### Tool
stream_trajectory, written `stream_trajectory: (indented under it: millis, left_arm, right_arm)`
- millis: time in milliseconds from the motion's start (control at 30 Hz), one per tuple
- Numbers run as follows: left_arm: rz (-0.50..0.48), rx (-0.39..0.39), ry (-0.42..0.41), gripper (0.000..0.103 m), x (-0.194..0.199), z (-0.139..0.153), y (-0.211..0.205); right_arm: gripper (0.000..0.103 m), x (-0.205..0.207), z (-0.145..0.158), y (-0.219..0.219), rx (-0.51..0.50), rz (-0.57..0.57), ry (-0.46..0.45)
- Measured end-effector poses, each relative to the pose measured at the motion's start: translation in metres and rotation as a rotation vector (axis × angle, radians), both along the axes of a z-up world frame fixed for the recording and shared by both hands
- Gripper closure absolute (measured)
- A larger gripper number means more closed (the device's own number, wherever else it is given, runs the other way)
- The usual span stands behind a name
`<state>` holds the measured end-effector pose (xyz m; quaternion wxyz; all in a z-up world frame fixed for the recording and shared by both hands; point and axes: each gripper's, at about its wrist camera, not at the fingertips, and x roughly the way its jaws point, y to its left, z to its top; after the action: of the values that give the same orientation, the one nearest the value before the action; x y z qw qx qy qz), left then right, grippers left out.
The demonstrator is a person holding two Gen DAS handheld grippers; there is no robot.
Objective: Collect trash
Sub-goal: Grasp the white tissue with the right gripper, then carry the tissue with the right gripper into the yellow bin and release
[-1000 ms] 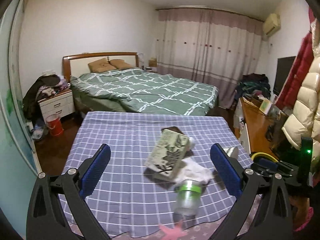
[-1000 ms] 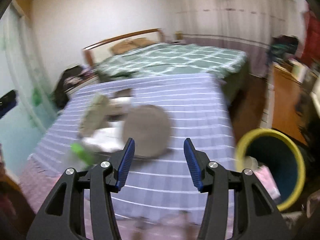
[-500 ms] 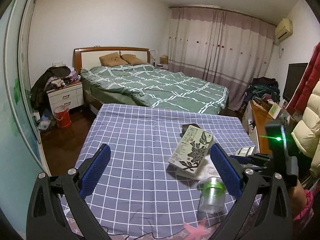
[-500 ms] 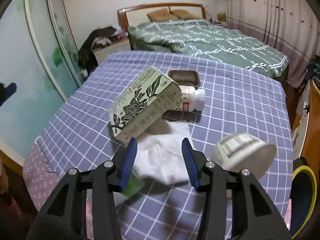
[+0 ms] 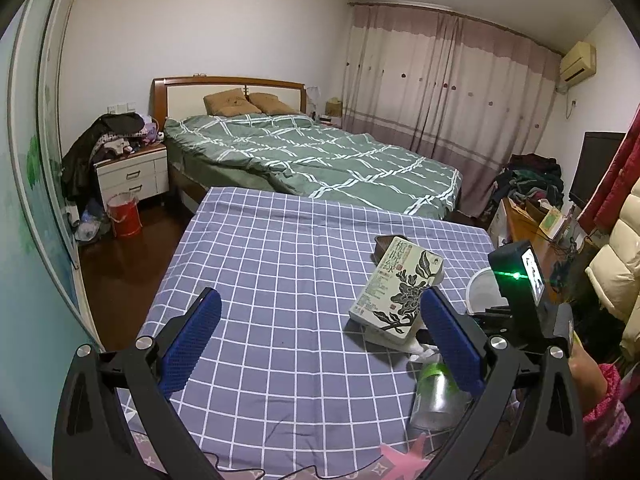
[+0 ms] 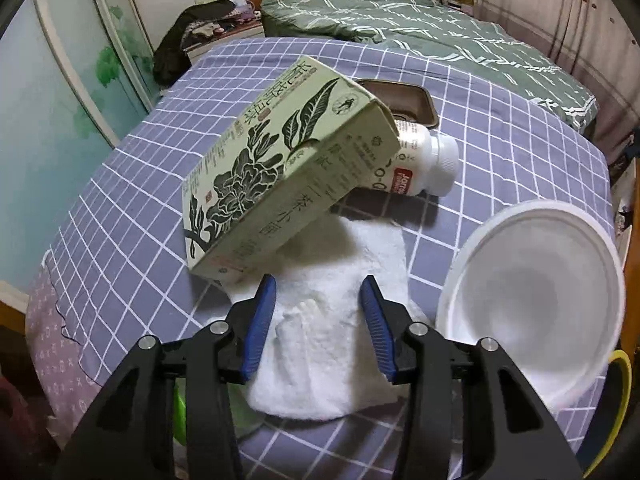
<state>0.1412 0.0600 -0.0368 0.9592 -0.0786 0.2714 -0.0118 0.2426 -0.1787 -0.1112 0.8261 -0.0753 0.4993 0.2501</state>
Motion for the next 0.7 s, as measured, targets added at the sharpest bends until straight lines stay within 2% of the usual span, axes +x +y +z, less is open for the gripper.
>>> stream_trajectory:
  millis: [33,67,267,700]
  left_arm:
    - [0.000,0.002,0.005,0.005,0.002,-0.002,-0.001]
    - [0.000,0.002,0.007,0.005,0.002,-0.003,-0.001]
    - [0.003,-0.007,0.017,0.005,0.004,-0.008,0.004]
    - [-0.005,-0.017,0.023,0.005,0.007,-0.014,0.002]
  right_arm:
    - [0.092,0.000,0.001,0.000,0.014,0.005,0.007]
    - [0.095,0.000,0.002,-0.001,0.023,0.008,0.014]
    - [0.096,-0.009,0.016,-0.007,0.061,-0.013,-0.015]
    - [0.096,-0.054,0.096,-0.044,0.219,-0.045,-0.185]
